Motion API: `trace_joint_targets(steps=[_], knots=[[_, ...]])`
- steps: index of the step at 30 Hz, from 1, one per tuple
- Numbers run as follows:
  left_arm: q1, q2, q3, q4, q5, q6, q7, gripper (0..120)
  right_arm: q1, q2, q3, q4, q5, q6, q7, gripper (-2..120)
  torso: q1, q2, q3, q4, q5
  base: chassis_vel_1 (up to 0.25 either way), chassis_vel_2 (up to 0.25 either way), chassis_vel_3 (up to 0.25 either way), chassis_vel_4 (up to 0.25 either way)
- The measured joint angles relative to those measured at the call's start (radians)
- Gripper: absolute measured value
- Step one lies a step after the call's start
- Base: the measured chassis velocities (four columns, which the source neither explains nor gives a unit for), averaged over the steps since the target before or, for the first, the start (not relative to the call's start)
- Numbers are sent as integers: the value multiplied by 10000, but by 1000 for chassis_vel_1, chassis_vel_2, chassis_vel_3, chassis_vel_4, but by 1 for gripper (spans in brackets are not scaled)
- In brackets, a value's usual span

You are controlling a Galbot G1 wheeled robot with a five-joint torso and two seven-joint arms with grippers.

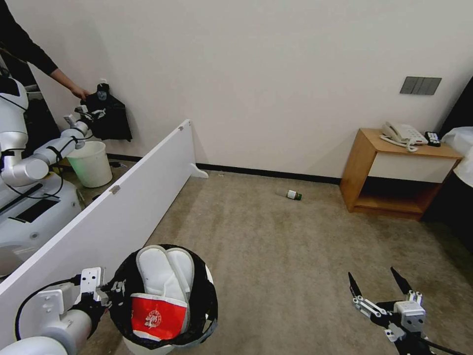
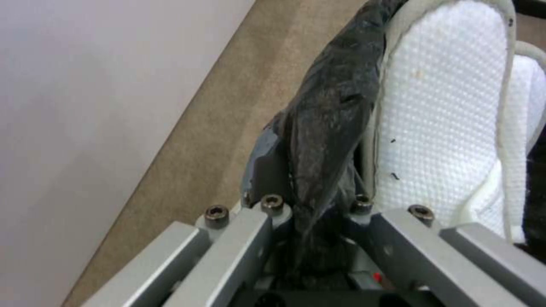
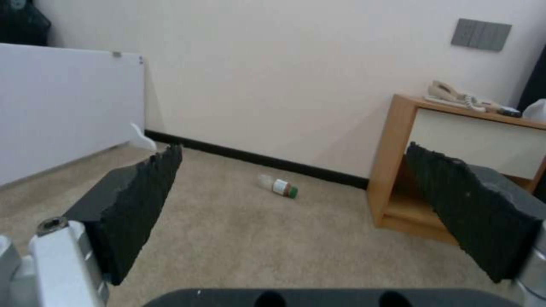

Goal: Pick up the trash bin, then pick up the garbage from the floor and place it into the trash bin.

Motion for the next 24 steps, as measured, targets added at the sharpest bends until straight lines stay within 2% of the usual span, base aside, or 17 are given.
trace_joint_targets(steps=[24], knots=[[8, -121, 105, -24, 87, 19, -12, 4, 15, 213, 61, -13, -55, 115, -185, 100, 0, 0, 0, 0, 0, 0, 0, 0, 0]])
